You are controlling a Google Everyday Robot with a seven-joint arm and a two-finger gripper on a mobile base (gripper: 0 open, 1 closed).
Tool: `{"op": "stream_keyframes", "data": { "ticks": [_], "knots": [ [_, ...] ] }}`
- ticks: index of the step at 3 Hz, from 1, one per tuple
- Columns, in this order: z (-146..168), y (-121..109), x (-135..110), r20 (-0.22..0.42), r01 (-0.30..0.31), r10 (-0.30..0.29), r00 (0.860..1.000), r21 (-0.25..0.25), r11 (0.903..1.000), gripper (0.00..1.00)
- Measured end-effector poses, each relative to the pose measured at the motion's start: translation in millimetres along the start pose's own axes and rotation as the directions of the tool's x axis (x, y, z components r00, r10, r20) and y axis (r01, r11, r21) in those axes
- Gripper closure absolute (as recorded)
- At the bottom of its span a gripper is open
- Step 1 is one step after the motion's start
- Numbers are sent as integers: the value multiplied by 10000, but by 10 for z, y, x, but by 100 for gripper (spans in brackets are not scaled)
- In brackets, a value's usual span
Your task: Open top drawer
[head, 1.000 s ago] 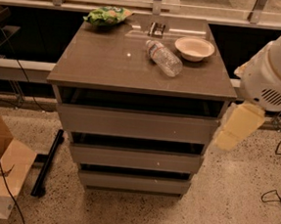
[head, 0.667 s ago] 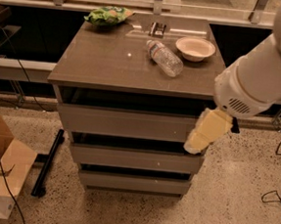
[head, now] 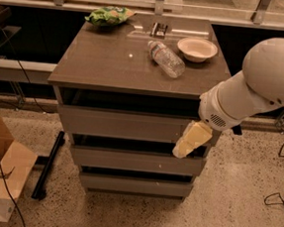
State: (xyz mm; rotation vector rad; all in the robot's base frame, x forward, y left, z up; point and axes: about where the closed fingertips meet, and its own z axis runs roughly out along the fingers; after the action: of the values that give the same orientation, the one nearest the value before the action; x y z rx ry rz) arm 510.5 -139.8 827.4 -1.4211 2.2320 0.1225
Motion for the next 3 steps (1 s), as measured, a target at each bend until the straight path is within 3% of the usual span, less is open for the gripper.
{"op": "stream_keyframes", "data": {
  "ticks": [1,2,3],
  "knots": [
    [52,-4,16,-2,-36,36,10000,-74,10000,0],
    [322,28,67,-162,-510,511,9986,115,9986,0],
    [689,7,49,344,-1227,1216,9920,310,9920,0]
  ]
}}
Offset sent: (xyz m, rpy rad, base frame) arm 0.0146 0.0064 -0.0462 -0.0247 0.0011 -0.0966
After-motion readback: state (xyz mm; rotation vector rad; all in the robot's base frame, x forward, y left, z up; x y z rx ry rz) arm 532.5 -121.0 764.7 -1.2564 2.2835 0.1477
